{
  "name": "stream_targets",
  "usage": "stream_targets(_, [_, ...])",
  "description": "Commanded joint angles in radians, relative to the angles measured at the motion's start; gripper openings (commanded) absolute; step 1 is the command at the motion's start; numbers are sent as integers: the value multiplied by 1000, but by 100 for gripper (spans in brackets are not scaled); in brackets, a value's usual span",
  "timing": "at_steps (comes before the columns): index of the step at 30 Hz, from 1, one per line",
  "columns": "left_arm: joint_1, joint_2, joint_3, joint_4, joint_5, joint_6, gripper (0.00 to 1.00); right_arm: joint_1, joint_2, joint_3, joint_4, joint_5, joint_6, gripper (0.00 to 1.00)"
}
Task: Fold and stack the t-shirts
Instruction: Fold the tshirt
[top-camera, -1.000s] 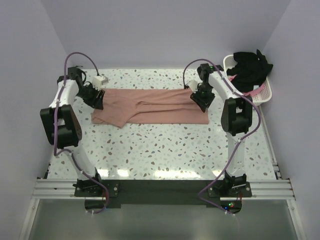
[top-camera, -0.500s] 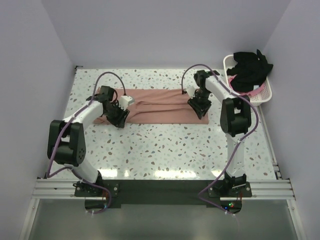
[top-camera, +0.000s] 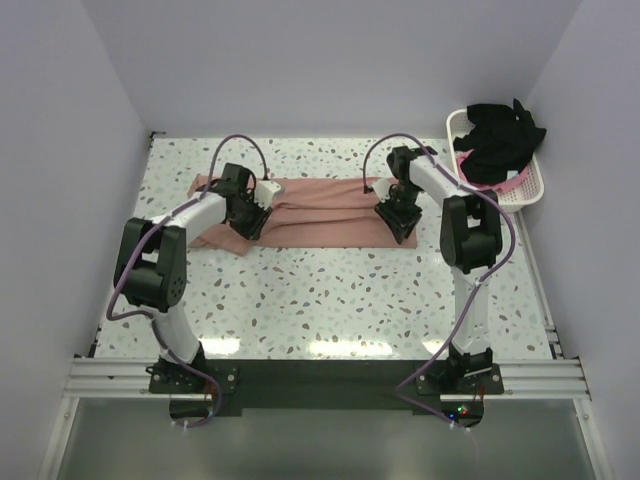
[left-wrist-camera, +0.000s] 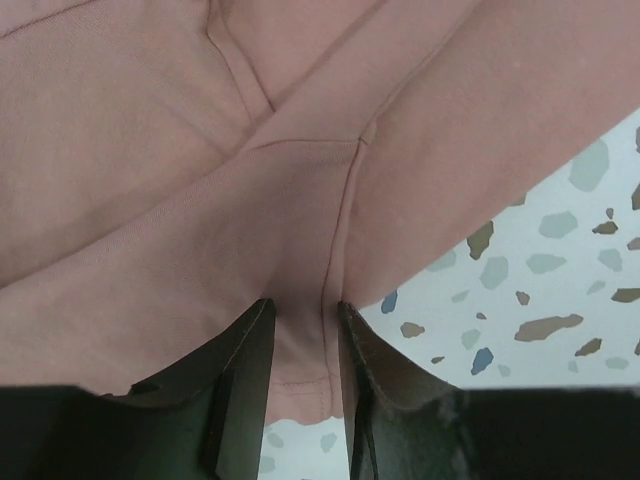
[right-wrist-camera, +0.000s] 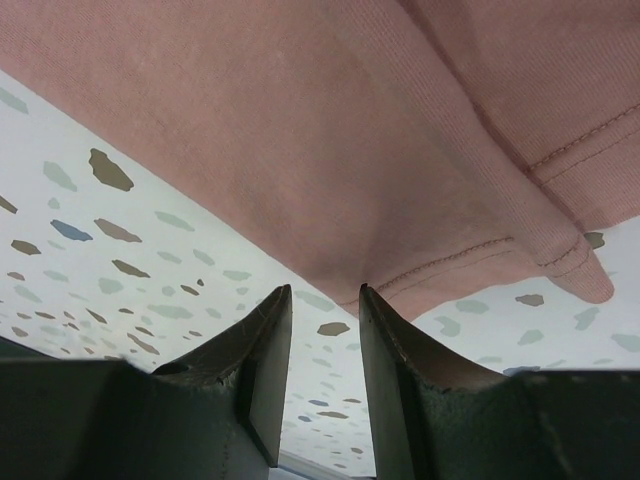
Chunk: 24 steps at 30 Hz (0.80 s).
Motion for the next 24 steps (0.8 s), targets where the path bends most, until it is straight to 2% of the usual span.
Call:
stream_targets(1, [-12, 23, 62, 52, -34, -18, 33, -2, -28, -7, 15, -9, 12, 36])
stream_targets(6, [-18, 52, 77, 45, -36, -7, 26, 0, -26, -15, 18, 7, 5, 36])
stream_targets(9, [-18, 60, 81, 37, -26, 1, 15, -2, -21, -14, 19, 8, 3, 36])
stream_targets(11, [-18, 57, 85, 29, -19, 1, 1, 0, -18, -14, 19, 10, 2, 36])
stream_targets(17, [-18, 37, 172, 14, 32, -19, 0, -2, -9, -9, 18, 11, 0, 36])
stream_targets(24, [-18, 144, 327, 6, 27, -39, 0, 0, 0, 2, 12, 11, -6, 36])
